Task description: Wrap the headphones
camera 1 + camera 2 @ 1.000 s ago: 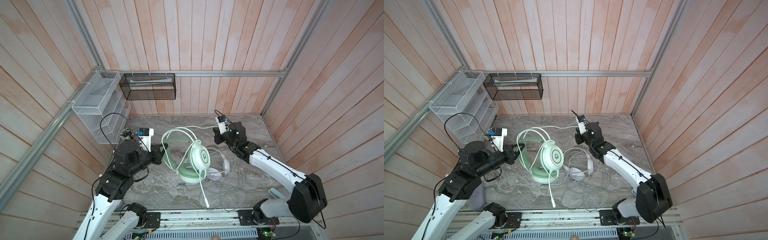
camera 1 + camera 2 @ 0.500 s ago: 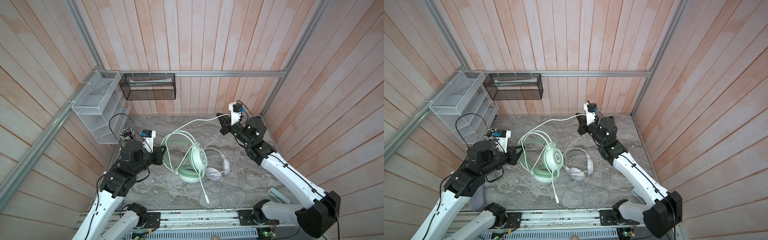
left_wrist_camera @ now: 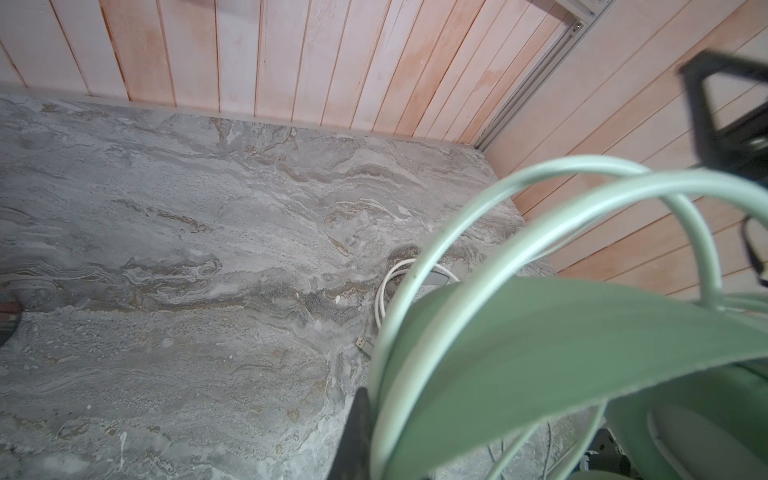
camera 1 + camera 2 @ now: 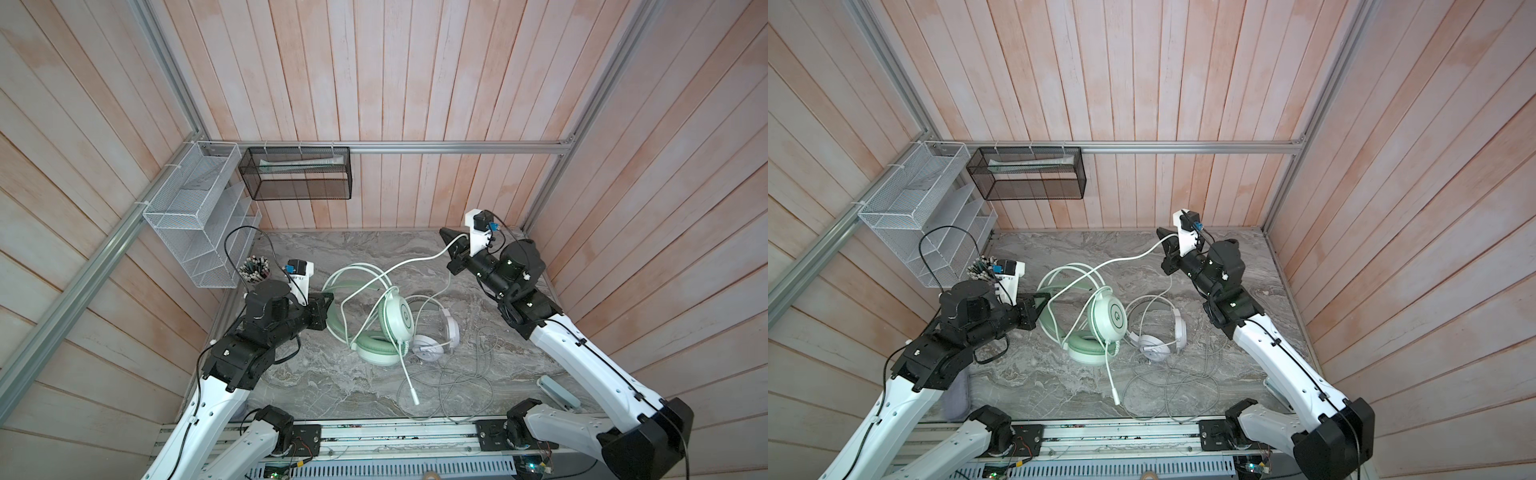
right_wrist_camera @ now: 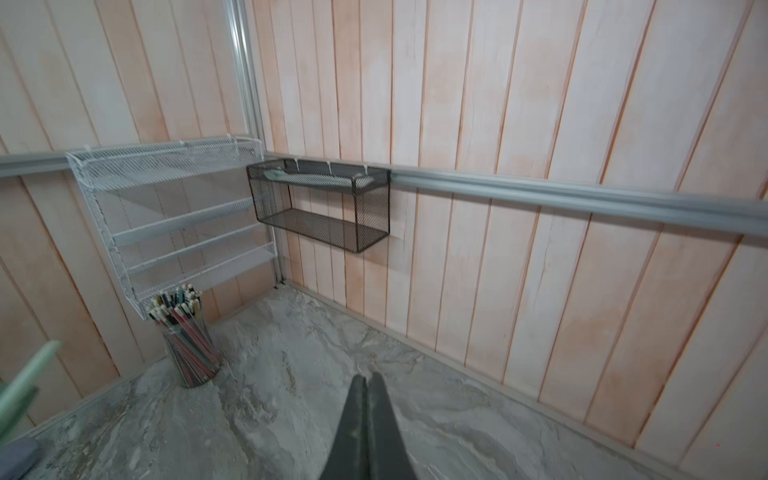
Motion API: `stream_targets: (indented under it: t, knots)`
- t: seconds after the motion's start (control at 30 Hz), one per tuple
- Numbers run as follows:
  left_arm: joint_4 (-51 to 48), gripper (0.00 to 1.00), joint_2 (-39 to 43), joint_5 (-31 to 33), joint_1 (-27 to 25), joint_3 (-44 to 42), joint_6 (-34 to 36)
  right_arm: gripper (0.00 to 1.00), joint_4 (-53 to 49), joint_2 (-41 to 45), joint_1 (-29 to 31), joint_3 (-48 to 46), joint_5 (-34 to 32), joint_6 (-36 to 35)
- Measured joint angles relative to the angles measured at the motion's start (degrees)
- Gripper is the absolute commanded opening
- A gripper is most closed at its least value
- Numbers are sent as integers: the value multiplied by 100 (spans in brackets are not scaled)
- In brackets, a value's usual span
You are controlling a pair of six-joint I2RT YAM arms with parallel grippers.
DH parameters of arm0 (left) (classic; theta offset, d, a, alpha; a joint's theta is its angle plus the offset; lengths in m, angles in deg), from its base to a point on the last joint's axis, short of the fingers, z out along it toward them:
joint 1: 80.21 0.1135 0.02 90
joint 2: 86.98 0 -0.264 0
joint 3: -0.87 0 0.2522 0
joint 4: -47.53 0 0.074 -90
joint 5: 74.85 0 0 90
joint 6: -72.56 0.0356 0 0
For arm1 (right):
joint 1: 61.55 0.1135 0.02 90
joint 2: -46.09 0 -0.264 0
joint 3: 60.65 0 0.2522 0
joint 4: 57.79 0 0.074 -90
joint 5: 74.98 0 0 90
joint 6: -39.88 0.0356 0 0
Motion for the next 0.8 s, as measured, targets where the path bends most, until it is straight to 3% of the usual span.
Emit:
stream_targets:
  t: [0.17,0.63,0.8]
  knots:
    - [-46,0,197,13,-4,262,-15,0,-15,-127,-531,-350,-7,216]
    - [-157,0,313,-52,-4,756,-131,0,527,-1047,-717,-439,247,780]
    - [-144,0,264,-157,-4,691,-151,0,501,-927,-673,-264,321,896]
